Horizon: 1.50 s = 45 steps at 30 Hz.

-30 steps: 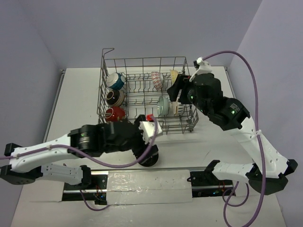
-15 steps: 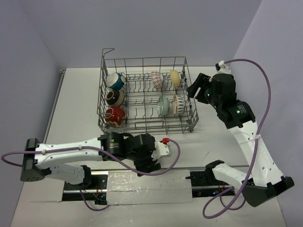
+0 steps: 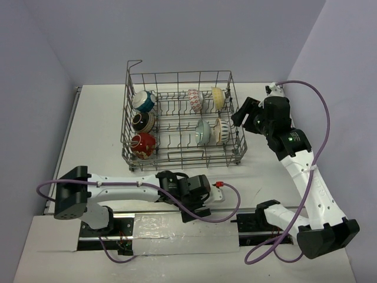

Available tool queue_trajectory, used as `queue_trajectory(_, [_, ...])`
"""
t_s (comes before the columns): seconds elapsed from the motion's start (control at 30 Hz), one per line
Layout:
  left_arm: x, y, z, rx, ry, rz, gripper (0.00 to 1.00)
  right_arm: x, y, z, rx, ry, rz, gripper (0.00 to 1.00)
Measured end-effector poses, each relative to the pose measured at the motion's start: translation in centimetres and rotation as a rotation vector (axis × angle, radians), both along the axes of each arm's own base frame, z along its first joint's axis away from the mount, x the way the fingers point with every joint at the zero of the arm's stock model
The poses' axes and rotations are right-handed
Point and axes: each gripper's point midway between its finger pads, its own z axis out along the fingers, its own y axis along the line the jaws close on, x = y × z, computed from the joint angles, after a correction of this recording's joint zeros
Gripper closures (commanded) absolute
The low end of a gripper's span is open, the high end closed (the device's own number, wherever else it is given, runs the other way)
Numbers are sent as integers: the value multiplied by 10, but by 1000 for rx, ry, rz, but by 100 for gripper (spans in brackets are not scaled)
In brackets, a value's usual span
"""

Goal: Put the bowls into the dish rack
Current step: Pick up the bowl from the center of the board.

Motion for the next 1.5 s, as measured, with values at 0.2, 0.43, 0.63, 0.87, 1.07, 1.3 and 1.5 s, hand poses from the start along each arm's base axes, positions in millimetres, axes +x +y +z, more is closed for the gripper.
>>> queue_trajectory(0.2, [5, 8, -33, 100, -13, 20, 18, -4, 2, -11, 5, 14, 19, 27])
queue_trajectory(0.43, [19, 8, -35, 101, -64, 69, 36, -4, 4, -7, 13, -8, 28, 27])
queue_trajectory(0.63, [26, 5, -42, 105, -71, 102, 46, -4, 4, -7, 13, -12, 28, 27])
queue_trajectory(0.87, [26, 7, -49, 127, -67, 106, 62, -4, 4, -11, 11, -5, 28, 28])
queue_trajectory(1.07, [26, 7, -49, 130, -65, 107, 71, -6, 3, -7, 12, -21, 29, 28])
queue_trajectory(1.3, [27, 5, -43, 128, -65, 126, 76, -5, 3, -8, 12, -21, 29, 28])
queue_trajectory(1.5, [27, 3, -39, 127, -57, 142, 95, -5, 4, -12, 11, -15, 30, 28])
